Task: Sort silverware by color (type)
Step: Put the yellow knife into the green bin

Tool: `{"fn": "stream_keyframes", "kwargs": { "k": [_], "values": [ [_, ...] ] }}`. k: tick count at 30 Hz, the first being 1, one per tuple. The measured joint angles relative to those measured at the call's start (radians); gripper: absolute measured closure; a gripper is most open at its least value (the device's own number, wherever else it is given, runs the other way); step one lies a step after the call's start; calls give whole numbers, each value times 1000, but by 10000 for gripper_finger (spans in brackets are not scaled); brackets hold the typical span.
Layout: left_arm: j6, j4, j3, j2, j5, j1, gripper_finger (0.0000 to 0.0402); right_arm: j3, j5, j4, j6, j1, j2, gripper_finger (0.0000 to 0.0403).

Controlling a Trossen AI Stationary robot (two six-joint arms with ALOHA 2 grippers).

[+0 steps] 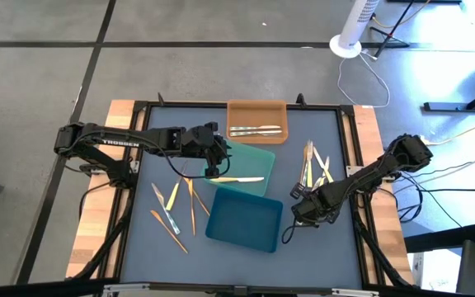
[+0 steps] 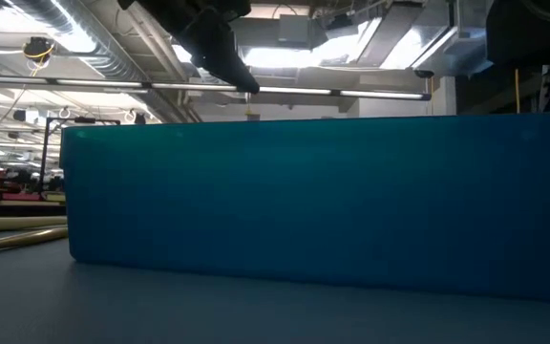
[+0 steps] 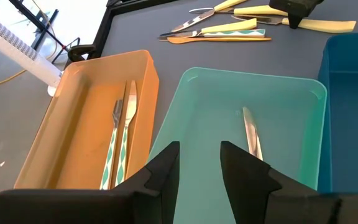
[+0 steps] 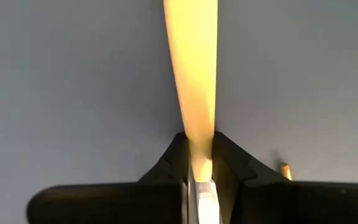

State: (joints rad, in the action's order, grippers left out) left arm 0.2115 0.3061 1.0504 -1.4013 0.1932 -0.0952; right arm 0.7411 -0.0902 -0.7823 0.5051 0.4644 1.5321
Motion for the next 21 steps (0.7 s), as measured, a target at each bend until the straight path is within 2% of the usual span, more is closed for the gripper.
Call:
{"fn": "stream_keyframes", "kwargs": {
  "k": [13,21],
  "values": [
    [1,30,-1,38,8,0,292,90,10,-7,-3,0,5,374],
    [1,86,-1,57,8,0,292,175,5,-140,-3,0,4,373]
  ]
}}
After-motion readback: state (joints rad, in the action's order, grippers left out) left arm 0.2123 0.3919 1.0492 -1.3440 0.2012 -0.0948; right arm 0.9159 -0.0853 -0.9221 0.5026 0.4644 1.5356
